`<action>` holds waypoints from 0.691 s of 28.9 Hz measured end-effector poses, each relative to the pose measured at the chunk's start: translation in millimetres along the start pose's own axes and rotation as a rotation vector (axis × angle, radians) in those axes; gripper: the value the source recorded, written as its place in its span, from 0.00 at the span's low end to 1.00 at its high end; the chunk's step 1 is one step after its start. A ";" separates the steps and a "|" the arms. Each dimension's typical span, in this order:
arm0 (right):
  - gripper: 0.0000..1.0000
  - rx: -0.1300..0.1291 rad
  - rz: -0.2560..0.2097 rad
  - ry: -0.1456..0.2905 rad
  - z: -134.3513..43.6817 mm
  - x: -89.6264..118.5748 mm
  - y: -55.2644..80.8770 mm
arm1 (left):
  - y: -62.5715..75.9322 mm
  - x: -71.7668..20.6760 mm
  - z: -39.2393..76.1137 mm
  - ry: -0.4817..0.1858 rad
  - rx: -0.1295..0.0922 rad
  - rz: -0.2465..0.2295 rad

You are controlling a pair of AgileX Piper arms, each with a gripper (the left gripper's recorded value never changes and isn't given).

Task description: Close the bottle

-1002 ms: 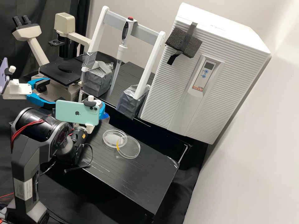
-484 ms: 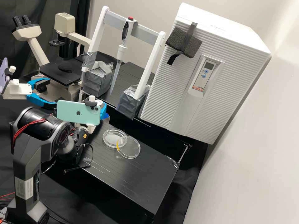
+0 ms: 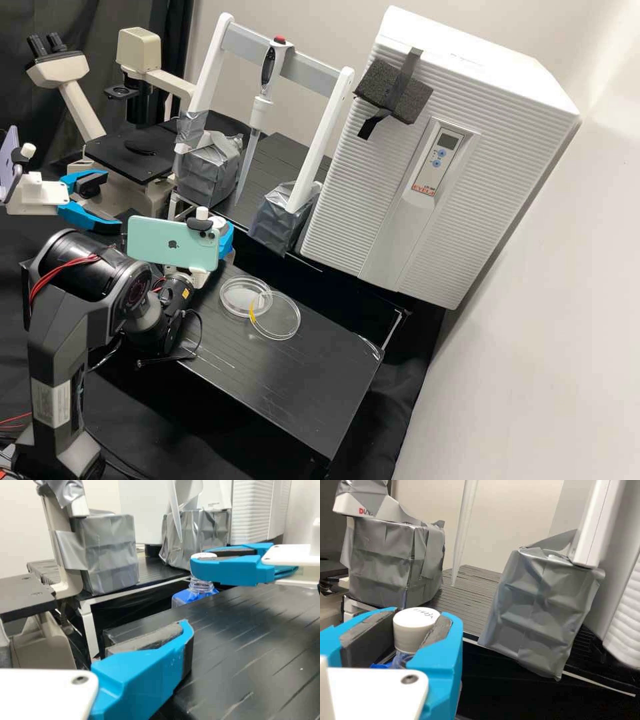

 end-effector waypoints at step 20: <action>1.00 0.008 -0.010 -0.003 -1.8 -2.0 -4.0 | 0.0 0.0 0.0 0.000 0.000 0.000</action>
